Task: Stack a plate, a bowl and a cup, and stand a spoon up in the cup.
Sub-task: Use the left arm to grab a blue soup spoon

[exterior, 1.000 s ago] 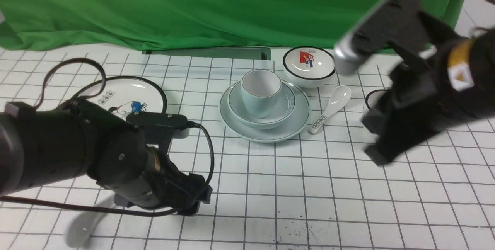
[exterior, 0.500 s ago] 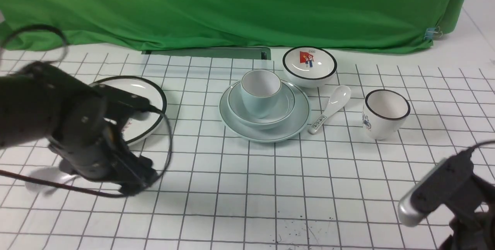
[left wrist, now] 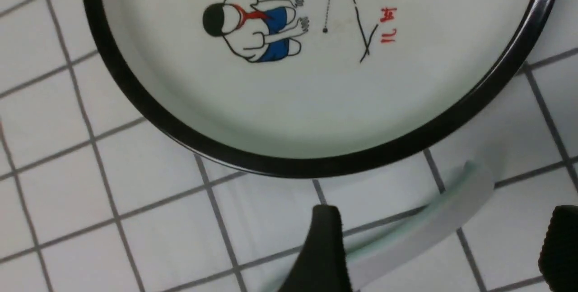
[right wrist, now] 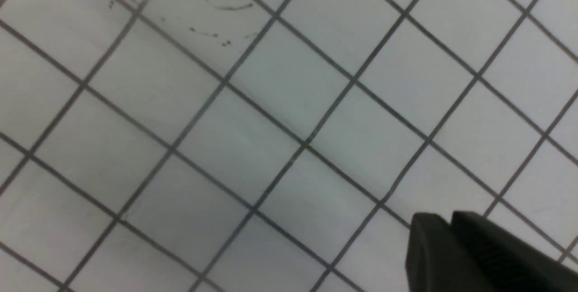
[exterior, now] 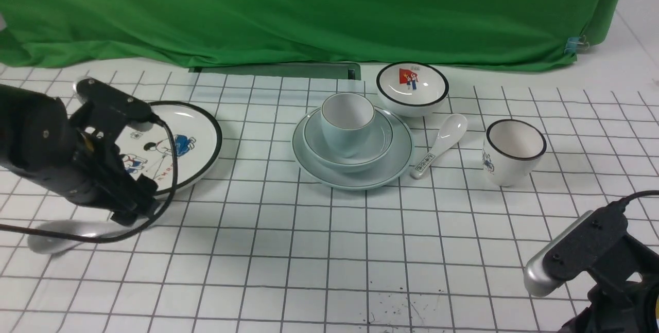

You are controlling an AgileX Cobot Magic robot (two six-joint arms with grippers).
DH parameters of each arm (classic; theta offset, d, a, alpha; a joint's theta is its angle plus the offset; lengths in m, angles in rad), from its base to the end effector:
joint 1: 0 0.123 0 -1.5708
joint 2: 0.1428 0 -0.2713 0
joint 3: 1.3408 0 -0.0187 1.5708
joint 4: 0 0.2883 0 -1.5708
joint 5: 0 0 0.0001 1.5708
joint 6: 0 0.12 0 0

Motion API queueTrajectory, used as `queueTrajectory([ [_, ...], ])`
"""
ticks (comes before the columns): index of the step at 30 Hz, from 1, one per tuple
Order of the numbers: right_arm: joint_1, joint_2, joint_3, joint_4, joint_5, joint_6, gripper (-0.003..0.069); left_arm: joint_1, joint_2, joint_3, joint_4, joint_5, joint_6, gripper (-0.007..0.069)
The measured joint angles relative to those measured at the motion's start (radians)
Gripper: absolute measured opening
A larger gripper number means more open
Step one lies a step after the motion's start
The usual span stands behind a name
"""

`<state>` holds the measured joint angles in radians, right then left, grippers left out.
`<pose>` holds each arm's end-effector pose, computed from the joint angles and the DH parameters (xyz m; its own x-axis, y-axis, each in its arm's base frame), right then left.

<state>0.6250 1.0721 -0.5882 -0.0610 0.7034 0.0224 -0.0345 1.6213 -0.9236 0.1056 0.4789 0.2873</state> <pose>0.1917 0.1325 0.1763 -0.7085 -0.5409 -0.4533 -0.5874 0.8080 -0.0461 0.3547 -0.0064 0.1331 -0.8169 0.3999 -0.4157 0.3401 0.9160 0.2129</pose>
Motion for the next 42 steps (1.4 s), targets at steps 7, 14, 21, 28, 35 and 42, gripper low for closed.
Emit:
queueTrajectory([
  [7, 0.0, 0.0, 0.0, 0.0, -0.003, 0.0, 0.0085, 0.001, 0.098, 0.0, 0.027, 0.004, 0.003, 0.0486],
  [14, 0.0, 0.0, 0.0, 0.0, -0.003, 0.0, 0.009, 0.001, 0.134, -0.045, 0.046, 0.037, -0.154, 0.0384],
  [21, 0.0, 0.0, 0.0, 0.0, -0.004, -0.013, 0.0093, 0.001, 0.143, -0.237, 0.03, 0.278, -0.256, 0.0287],
  [28, 0.0, 0.0, 0.0, 0.0, -0.008, -0.022, 0.0095, 0.001, 0.194, -0.299, 0.005, 0.297, 0.039, 0.0484],
  [35, 0.0, 0.0, 0.0, 0.0, -0.008, -0.03, 0.0095, 0.001, 0.266, -0.304, 0.068, 0.319, 0.16, 0.0528],
  [42, 0.0, 0.0, 0.0, 0.0, -0.009, -0.044, 0.0099, 0.001, 0.301, -0.312, 0.131, 0.321, 0.177, 0.0358],
])
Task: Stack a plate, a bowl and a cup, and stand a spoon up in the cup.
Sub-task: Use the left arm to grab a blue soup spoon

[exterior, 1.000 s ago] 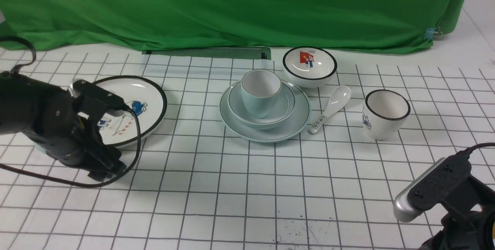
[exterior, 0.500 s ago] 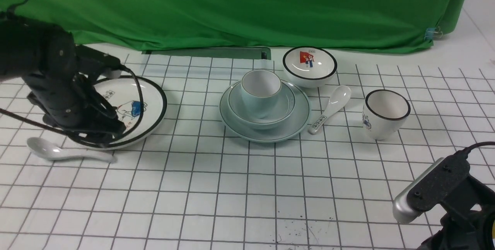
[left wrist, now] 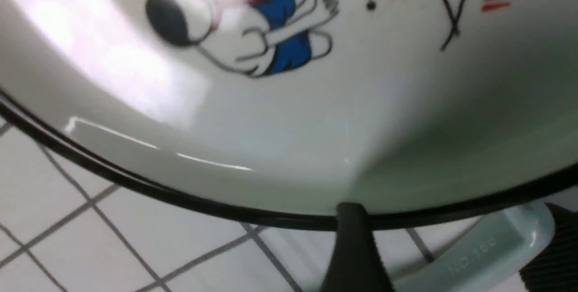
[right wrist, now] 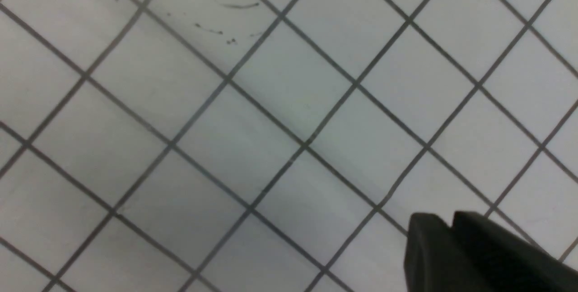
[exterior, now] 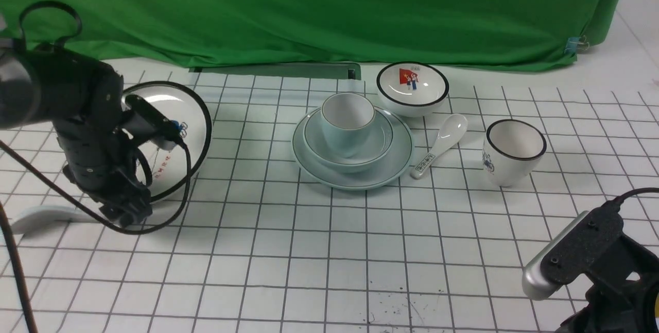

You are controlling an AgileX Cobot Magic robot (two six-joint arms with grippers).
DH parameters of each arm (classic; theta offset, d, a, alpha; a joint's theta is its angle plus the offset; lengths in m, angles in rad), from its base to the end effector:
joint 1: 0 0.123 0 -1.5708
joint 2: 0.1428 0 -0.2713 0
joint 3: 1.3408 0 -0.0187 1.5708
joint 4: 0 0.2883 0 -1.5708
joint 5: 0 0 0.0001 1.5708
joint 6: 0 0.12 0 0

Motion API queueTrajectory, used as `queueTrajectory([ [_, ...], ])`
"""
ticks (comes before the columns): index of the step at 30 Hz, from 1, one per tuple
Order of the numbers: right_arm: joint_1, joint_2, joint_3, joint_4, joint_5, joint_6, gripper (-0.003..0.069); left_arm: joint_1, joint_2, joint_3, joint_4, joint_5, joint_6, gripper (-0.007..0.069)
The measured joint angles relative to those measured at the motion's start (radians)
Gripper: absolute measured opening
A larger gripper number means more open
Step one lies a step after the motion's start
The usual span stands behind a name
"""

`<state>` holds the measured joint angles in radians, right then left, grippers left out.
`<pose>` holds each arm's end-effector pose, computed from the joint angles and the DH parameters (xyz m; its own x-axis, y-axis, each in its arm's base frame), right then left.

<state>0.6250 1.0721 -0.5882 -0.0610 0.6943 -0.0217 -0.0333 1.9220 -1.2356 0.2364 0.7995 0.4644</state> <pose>0.1925 0.1331 0.1768 -0.6783 -0.5738 -0.4589 -0.6180 0.7834 -0.0662 0.3995 0.0069 0.0984 -0.7921 0.6081 -0.0522 0.5807 0.7772 0.2424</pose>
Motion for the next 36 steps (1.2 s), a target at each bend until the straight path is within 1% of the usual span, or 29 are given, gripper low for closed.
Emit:
queueTrajectory([
  [1, 0.0, 0.0, 0.0, 0.0, -0.005, 0.0, 0.0101, 0.0, 0.002, -0.004, 0.012, -0.003, -0.002, 0.03],
  [3, 0.0, 0.0, 0.0, 0.0, -0.01, 0.0, 0.0102, 0.0, 0.002, -0.005, 0.018, -0.008, -0.036, 0.0213],
  [7, 0.0, 0.0, 0.0, 0.0, -0.026, 0.0, 0.0103, 0.0, 0.002, -0.019, 0.0, 0.014, -0.075, 0.0169],
  [10, 0.0, 0.0, 0.0, 0.0, -0.031, 0.0, 0.0104, 0.0, 0.004, -0.036, -0.026, 0.049, -0.081, 0.02],
  [12, 0.0, 0.0, 0.0, 0.0, -0.032, 0.0, 0.0105, 0.0, 0.005, -0.058, -0.044, 0.081, -0.082, 0.0271],
  [13, 0.0, 0.0, 0.0, 0.0, -0.032, 0.0, 0.0105, 0.0, 0.005, -0.058, -0.045, 0.081, -0.083, 0.0278],
  [14, 0.0, 0.0, 0.0, 0.0, -0.032, 0.0, 0.0106, 0.0, 0.002, -0.074, -0.046, 0.099, -0.084, 0.0342],
  [15, 0.0, 0.0, 0.0, 0.0, -0.032, 0.0, 0.0108, 0.0, 0.0, -0.086, -0.04, 0.114, -0.084, 0.0388],
  [16, 0.0, 0.0, 0.0, 0.0, -0.032, 0.0, 0.0108, 0.0, 0.0, -0.086, -0.04, 0.114, -0.084, 0.0388],
  [17, 0.0, 0.0, 0.0, 0.0, -0.032, 0.0, 0.011, 0.0, 0.0, -0.09, -0.019, 0.132, -0.078, 0.0435],
  [19, 0.0, 0.0, 0.0, 0.0, -0.032, 0.0, 0.0113, 0.004, 0.0, -0.091, 0.006, 0.161, -0.035, 0.0486],
  [20, 0.0, 0.0, 0.0, 0.0, -0.032, 0.0, 0.0115, 0.007, 0.0, -0.092, 0.013, 0.17, -0.01, 0.0496],
  [22, 0.0, 0.0, 0.0, 0.0, -0.032, 0.0, 0.0116, 0.021, 0.0, -0.092, 0.017, 0.176, 0.036, 0.0498],
  [24, 0.0, 0.0, 0.0, 0.0, -0.032, 0.0, 0.0118, 0.029, 0.0, -0.092, 0.019, 0.176, 0.05, 0.0496],
  [28, 0.0, 0.0, 0.0, 0.0, -0.032, 0.0, 0.0122, 0.085, 0.005, -0.092, 0.01, 0.176, 0.086, 0.0456],
  [30, 0.0, 0.0, 0.0, 0.0, -0.032, -0.001, 0.0122, 0.114, 0.02, -0.093, -0.006, 0.174, 0.099, 0.0423],
  [33, 0.0, 0.0, 0.0, 0.0, -0.036, -0.001, 0.0123, 0.129, 0.039, -0.093, -0.023, 0.174, 0.109, 0.0383],
  [36, 0.0, 0.0, 0.0, 0.0, -0.041, -0.001, 0.0123, 0.13, 0.049, -0.093, -0.05, 0.166, 0.124, 0.036],
])
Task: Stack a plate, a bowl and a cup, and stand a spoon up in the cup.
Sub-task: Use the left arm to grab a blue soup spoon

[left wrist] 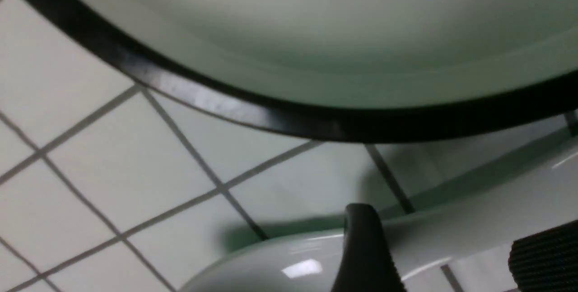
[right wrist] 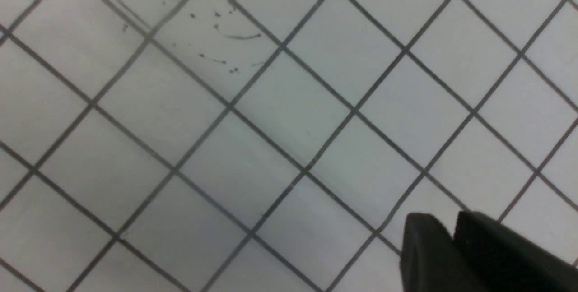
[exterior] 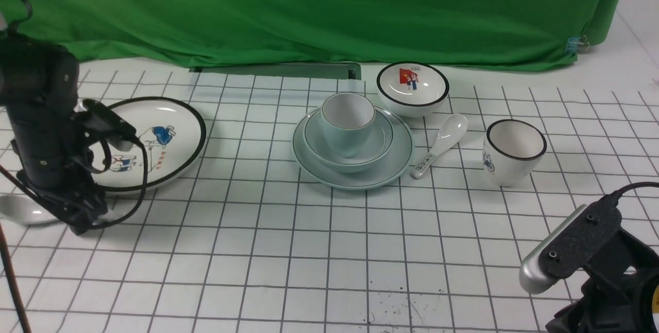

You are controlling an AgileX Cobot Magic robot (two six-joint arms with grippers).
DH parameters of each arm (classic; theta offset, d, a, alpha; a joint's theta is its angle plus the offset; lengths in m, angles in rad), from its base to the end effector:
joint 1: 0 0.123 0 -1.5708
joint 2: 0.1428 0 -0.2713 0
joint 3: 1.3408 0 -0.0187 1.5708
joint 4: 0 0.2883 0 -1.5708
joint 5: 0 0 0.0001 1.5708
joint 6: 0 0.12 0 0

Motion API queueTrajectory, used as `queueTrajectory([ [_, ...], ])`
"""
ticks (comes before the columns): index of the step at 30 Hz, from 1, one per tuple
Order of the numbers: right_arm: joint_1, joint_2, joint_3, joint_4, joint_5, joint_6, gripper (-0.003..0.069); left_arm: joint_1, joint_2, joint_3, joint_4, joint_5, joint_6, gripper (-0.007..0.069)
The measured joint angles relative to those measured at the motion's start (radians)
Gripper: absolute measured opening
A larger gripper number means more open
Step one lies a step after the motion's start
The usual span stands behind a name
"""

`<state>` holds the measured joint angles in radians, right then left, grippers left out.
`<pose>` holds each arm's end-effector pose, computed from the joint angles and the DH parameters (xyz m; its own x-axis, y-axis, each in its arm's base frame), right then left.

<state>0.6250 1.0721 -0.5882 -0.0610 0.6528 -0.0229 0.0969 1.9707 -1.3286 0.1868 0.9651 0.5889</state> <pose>0.1959 0.1358 0.1792 -0.6605 -0.5644 -0.4952 -0.6184 0.7830 -0.0676 0.3982 0.0571 0.1009 -0.8295 0.5561 0.0525 0.5569 0.8161 0.1548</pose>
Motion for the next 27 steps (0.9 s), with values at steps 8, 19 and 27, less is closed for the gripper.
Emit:
queueTrajectory([
  [8, 0.0, 0.0, 0.0, 0.0, -0.004, 0.0, 0.0123, 0.0, 0.0, 0.0, -0.013, -0.059, 0.013, 0.0346],
  [19, 0.0, 0.0, 0.0, 0.0, -0.004, 0.0, 0.0123, 0.001, 0.0, -0.002, -0.002, -0.067, -0.128, -0.0003],
  [27, 0.0, 0.0, 0.0, 0.0, -0.004, 0.0, 0.0123, 0.001, -0.068, -0.023, -0.332, 0.008, -0.113, -0.001],
])
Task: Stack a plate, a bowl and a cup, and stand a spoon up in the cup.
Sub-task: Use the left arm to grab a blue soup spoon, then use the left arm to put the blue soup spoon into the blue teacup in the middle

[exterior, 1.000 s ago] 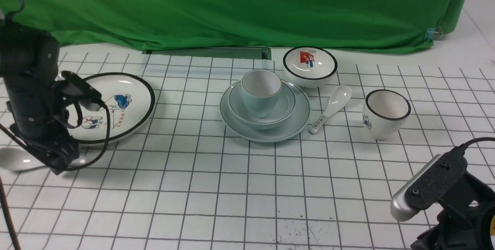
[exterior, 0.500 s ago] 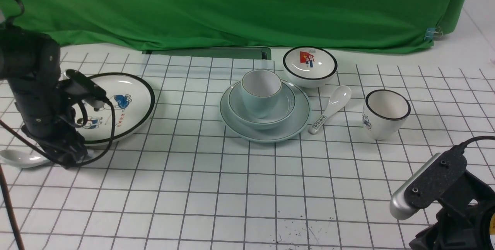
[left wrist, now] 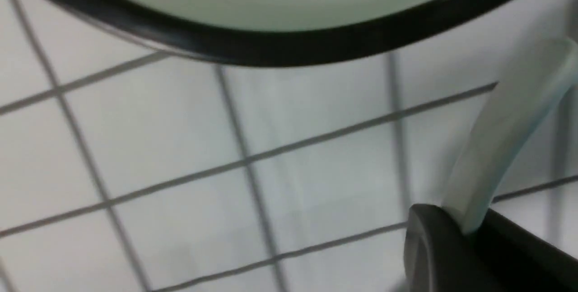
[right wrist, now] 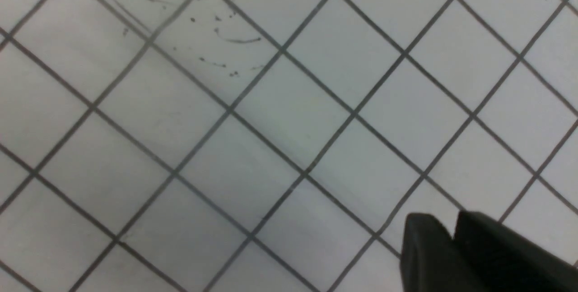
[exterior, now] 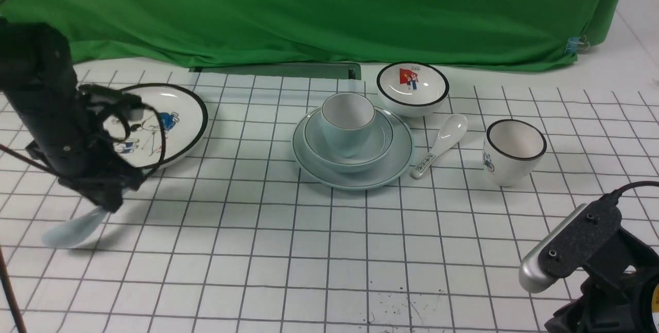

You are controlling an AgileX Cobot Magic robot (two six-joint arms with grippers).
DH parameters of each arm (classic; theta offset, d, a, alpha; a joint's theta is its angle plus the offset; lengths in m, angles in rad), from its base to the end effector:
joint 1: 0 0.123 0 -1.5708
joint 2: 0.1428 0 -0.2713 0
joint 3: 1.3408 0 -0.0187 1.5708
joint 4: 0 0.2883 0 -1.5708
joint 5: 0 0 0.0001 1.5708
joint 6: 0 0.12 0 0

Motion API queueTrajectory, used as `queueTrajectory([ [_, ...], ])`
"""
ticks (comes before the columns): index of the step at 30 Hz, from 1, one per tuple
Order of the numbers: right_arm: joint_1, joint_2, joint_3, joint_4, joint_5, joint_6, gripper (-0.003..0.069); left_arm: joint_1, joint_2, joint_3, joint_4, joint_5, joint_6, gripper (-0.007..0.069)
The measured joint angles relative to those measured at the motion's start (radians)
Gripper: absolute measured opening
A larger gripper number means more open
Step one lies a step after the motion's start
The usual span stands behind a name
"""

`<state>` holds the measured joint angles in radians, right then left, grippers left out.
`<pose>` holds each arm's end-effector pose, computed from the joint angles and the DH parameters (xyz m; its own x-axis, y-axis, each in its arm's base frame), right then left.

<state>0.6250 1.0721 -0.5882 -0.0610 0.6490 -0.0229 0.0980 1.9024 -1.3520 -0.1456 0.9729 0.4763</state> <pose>0.1962 0.1361 0.1794 -0.6588 -0.5634 -0.4985 -0.6184 0.7830 -0.0677 0.4061 0.0255 0.1343 -0.9409 0.2904 -0.1741 0.3039 0.9510 -0.0562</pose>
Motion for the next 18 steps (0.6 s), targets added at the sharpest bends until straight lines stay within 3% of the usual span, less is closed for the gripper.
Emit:
queueTrajectory([
  [4, 0.0, 0.0, 0.0, 0.0, -0.009, 0.0, 0.0123, -0.055, -0.117, 0.017, -0.502, -0.093, 0.207, -0.001],
  [5, 0.0, 0.0, 0.0, 0.0, -0.009, 0.0, 0.0123, -0.067, -0.121, 0.018, -0.524, -0.1, 0.223, -0.001],
  [6, 0.0, 0.0, 0.0, 0.0, -0.017, 0.0, 0.0123, -0.111, -0.139, 0.025, -0.676, -0.152, 0.338, -0.001],
  [9, 0.0, 0.0, 0.0, 0.0, -0.024, 0.0, 0.0123, -0.238, -0.149, 0.025, -0.899, -0.312, 0.547, -0.001],
  [10, 0.0, 0.0, 0.0, 0.0, -0.027, 0.0, 0.0123, -0.312, -0.149, 0.026, -0.956, -0.428, 0.63, -0.001],
  [12, 0.0, 0.0, 0.0, 0.0, -0.03, 0.0, 0.0123, -0.381, -0.142, 0.026, -1.022, -0.595, 0.758, -0.001],
  [13, 0.0, 0.0, 0.0, 0.0, -0.031, 0.0, 0.0123, -0.389, -0.142, 0.026, -1.022, -0.613, 0.758, -0.001],
  [14, 0.0, 0.0, 0.0, 0.0, -0.034, 0.0, 0.0123, -0.445, -0.13, 0.023, -1.067, -0.74, 0.838, -0.001],
  [18, 0.0, 0.0, 0.0, 0.0, -0.039, 0.0, 0.0123, -0.504, -0.082, -0.018, -1.112, -0.849, 0.855, -0.001],
])
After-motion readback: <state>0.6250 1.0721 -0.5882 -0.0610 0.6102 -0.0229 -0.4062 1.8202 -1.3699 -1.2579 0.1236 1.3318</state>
